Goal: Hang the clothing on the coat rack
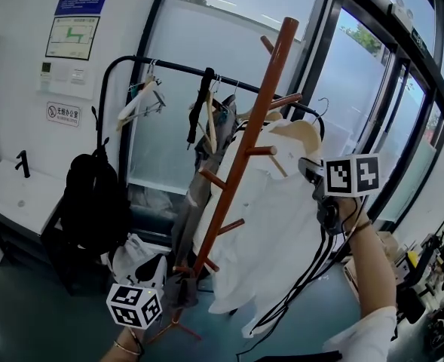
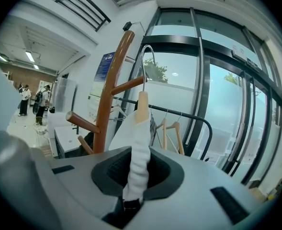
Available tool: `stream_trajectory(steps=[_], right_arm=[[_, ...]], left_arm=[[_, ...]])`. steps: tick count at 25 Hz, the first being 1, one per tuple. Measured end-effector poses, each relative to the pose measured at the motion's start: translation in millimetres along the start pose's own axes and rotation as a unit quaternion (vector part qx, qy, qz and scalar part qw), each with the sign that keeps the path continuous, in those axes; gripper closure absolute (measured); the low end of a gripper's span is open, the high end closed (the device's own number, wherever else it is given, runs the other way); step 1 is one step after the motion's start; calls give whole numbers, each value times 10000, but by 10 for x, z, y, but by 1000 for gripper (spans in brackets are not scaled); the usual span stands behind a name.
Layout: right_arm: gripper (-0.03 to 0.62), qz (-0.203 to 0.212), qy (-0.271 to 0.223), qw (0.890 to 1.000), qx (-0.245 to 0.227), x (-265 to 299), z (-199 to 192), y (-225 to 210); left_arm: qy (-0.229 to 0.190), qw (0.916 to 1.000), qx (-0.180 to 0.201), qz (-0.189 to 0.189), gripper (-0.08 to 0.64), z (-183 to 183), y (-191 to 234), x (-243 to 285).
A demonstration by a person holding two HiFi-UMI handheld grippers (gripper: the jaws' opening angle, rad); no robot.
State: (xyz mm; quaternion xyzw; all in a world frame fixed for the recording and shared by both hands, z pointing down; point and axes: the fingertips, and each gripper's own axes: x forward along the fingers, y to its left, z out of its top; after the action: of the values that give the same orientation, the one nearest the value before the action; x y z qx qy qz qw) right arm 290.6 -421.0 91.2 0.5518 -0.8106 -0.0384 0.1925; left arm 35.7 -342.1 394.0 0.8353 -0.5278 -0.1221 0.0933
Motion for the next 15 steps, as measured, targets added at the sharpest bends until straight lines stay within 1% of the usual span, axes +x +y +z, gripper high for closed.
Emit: stream_trajectory(steps=[10,15], right_arm=[[538,229,69,9995,-185,169,84,165],[538,269,113,9992,-273,251,62,199]], left_arm=[[-1,9999,-14,157,552,-15,67,-154],[21,9998,13,201,552,-18,55,-221]])
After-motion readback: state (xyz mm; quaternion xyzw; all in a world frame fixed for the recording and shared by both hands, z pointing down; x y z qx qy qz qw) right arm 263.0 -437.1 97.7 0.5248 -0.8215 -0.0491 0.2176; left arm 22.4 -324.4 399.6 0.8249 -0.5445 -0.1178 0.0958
